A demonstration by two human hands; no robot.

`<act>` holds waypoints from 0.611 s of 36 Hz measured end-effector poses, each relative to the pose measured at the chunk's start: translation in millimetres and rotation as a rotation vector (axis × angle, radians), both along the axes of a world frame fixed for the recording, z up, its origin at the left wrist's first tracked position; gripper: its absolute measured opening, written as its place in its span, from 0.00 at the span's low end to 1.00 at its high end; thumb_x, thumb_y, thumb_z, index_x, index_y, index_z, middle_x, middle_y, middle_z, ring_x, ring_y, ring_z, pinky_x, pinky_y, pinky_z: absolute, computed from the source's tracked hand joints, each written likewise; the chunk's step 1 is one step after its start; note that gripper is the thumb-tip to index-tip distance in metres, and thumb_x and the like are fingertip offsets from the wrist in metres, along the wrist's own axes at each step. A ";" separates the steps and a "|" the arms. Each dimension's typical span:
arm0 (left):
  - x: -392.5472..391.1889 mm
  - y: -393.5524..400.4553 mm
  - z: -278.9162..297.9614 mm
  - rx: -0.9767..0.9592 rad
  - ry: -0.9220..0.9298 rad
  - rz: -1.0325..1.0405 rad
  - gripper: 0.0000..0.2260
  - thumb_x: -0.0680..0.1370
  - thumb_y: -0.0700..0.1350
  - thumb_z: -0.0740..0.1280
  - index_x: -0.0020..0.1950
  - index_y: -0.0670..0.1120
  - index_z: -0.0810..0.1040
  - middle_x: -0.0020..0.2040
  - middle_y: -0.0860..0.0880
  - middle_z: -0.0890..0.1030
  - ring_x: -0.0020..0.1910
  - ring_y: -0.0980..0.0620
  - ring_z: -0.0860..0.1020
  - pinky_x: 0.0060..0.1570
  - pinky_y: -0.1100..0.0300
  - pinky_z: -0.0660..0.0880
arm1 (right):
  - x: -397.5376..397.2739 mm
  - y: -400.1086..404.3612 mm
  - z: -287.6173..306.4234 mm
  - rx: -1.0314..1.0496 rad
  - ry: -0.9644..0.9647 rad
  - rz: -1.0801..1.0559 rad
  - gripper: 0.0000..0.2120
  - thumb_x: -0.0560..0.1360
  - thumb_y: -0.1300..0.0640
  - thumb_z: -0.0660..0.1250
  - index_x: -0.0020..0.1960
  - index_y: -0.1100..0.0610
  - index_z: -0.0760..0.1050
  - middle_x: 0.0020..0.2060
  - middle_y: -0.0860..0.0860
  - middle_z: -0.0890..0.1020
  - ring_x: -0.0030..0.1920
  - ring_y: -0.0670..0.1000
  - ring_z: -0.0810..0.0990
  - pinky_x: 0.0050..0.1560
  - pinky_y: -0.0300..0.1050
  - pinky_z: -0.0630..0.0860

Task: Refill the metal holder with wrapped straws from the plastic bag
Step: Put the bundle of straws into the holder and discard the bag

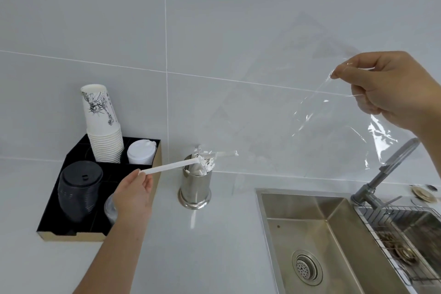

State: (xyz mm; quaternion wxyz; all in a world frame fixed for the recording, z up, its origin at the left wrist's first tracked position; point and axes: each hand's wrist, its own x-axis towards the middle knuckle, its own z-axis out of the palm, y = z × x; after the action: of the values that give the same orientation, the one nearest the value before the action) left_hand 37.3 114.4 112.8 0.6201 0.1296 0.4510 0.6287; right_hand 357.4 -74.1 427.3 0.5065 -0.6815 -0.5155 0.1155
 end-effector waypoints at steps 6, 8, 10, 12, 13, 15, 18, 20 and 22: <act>1.9 20.6 2.7 0.061 0.218 0.093 0.09 0.75 0.35 0.68 0.54 0.41 0.80 0.41 0.48 0.81 0.38 0.56 0.81 0.39 0.68 0.78 | 6.6 -4.2 -1.3 0.009 0.001 -0.016 0.09 0.76 0.55 0.70 0.37 0.54 0.82 0.17 0.48 0.65 0.18 0.49 0.58 0.20 0.36 0.57; 4.0 26.8 3.4 0.077 0.304 0.107 0.09 0.74 0.36 0.68 0.53 0.42 0.81 0.40 0.48 0.81 0.35 0.57 0.80 0.38 0.67 0.77 | 8.8 -7.2 -2.7 0.007 -0.001 -0.022 0.09 0.76 0.55 0.70 0.38 0.55 0.82 0.17 0.48 0.66 0.18 0.48 0.58 0.20 0.36 0.57; 4.2 31.1 3.5 0.103 0.411 0.120 0.07 0.74 0.37 0.68 0.50 0.46 0.81 0.40 0.49 0.82 0.34 0.58 0.81 0.40 0.64 0.79 | 10.9 -9.7 -4.7 0.006 -0.007 -0.029 0.09 0.76 0.55 0.69 0.39 0.55 0.81 0.17 0.47 0.67 0.17 0.48 0.59 0.20 0.35 0.57; 2.9 35.0 3.7 0.133 0.496 0.134 0.08 0.73 0.39 0.69 0.44 0.52 0.80 0.39 0.50 0.83 0.35 0.56 0.82 0.44 0.58 0.81 | 13.8 -12.1 -6.8 0.003 -0.007 -0.038 0.09 0.76 0.55 0.69 0.39 0.56 0.81 0.17 0.47 0.67 0.17 0.48 0.59 0.20 0.35 0.57; 1.7 37.1 3.6 0.144 0.529 0.136 0.08 0.72 0.40 0.69 0.43 0.54 0.80 0.40 0.49 0.83 0.37 0.53 0.83 0.47 0.54 0.81 | 15.3 -13.1 -7.9 0.003 -0.006 -0.044 0.08 0.76 0.55 0.69 0.39 0.57 0.81 0.17 0.47 0.67 0.17 0.48 0.59 0.20 0.34 0.57; -1.2 40.3 3.9 0.162 0.617 0.128 0.06 0.72 0.42 0.68 0.43 0.53 0.80 0.43 0.46 0.85 0.44 0.46 0.84 0.52 0.48 0.80 | 17.6 -14.5 -10.2 0.004 0.001 -0.047 0.08 0.76 0.55 0.69 0.40 0.57 0.81 0.17 0.48 0.67 0.17 0.48 0.59 0.20 0.34 0.57; 2.3 37.2 7.0 0.206 0.761 0.111 0.06 0.72 0.42 0.68 0.46 0.52 0.80 0.45 0.47 0.84 0.47 0.45 0.83 0.55 0.47 0.78 | 20.9 -16.5 -14.0 -0.002 0.020 -0.047 0.08 0.76 0.56 0.69 0.39 0.56 0.81 0.17 0.48 0.67 0.17 0.48 0.59 0.20 0.33 0.57; 8.5 32.0 10.0 0.257 0.841 0.109 0.06 0.73 0.40 0.68 0.47 0.49 0.81 0.43 0.50 0.82 0.45 0.48 0.81 0.53 0.54 0.77 | 22.5 -17.0 -17.3 -0.009 0.031 -0.051 0.08 0.76 0.56 0.69 0.39 0.55 0.81 0.17 0.48 0.67 0.17 0.48 0.59 0.20 0.33 0.57; 15.7 27.1 12.6 0.300 0.897 0.096 0.05 0.74 0.39 0.67 0.48 0.46 0.81 0.43 0.51 0.81 0.42 0.53 0.78 0.47 0.64 0.72 | 23.7 -17.8 -20.6 -0.016 0.036 -0.051 0.08 0.76 0.56 0.69 0.39 0.56 0.81 0.17 0.47 0.67 0.17 0.48 0.59 0.20 0.33 0.57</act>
State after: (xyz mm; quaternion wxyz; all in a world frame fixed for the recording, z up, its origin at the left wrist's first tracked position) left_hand 53.0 141.5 125.3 0.3089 0.4557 0.5838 0.5967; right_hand 381.1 -91.9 406.7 0.5129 -0.6964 -0.4878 0.1187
